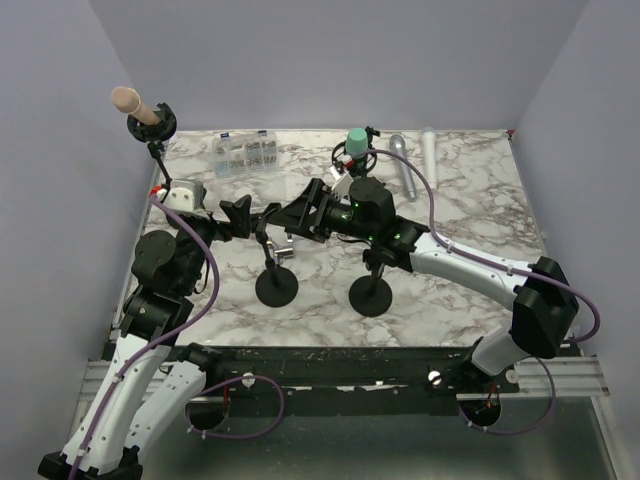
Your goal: Remove the microphone from the stand
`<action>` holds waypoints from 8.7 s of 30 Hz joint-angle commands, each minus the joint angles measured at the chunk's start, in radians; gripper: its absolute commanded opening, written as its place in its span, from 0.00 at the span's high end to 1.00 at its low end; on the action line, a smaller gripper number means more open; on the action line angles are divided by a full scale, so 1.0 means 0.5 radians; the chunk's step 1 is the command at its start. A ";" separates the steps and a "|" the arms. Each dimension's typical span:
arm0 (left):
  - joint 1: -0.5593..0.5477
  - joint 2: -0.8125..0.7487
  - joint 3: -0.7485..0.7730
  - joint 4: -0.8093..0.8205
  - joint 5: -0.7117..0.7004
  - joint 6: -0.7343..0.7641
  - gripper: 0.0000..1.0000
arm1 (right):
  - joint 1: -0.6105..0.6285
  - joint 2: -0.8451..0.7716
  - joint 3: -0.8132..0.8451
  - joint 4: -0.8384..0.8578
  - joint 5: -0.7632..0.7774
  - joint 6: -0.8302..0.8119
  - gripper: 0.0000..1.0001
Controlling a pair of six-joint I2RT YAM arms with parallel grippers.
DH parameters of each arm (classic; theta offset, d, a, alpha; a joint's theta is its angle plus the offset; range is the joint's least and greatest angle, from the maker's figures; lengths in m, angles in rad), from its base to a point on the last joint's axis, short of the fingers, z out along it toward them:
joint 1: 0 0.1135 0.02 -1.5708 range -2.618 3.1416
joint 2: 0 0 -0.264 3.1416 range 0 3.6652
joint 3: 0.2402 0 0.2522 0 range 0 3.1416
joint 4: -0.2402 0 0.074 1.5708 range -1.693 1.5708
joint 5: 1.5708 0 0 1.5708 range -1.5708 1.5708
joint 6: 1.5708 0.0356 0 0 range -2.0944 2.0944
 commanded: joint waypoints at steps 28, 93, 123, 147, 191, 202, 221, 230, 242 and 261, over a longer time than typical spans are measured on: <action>0.000 0.018 0.001 0.020 0.002 -0.023 0.03 | 0.152 0.066 0.178 0.057 0.171 -0.032 0.40; -0.001 0.056 0.008 0.011 0.057 -0.070 0.03 | 0.267 0.245 -0.060 -0.354 0.555 -0.534 0.38; -0.039 0.135 0.033 -0.025 0.083 -0.069 0.04 | 0.269 -0.433 0.434 -0.718 2.152 -1.967 0.00; -0.052 0.165 0.043 -0.028 0.108 -0.072 0.04 | -0.194 0.032 1.006 -0.853 1.578 -2.105 0.09; -0.058 0.195 0.050 -0.042 0.137 -0.093 0.04 | -0.218 0.082 1.739 -0.965 1.642 -2.373 0.69; -0.058 0.207 0.050 -0.041 0.140 -0.096 0.04 | -0.221 -0.542 1.029 -0.173 1.682 -2.420 0.87; -0.058 0.204 0.056 -0.038 0.191 -0.139 0.04 | -0.504 -0.639 -0.259 0.865 2.667 -3.309 0.91; -0.064 0.176 0.054 -0.039 0.189 -0.139 0.04 | -1.017 0.071 0.356 -0.427 2.138 -2.396 0.96; -0.071 0.180 0.057 -0.041 0.202 -0.149 0.04 | -1.220 0.715 0.918 -0.869 1.723 -2.269 0.99; -0.070 0.257 0.054 -0.050 0.118 -0.097 0.04 | -1.300 1.342 1.482 -0.774 1.511 -2.368 0.99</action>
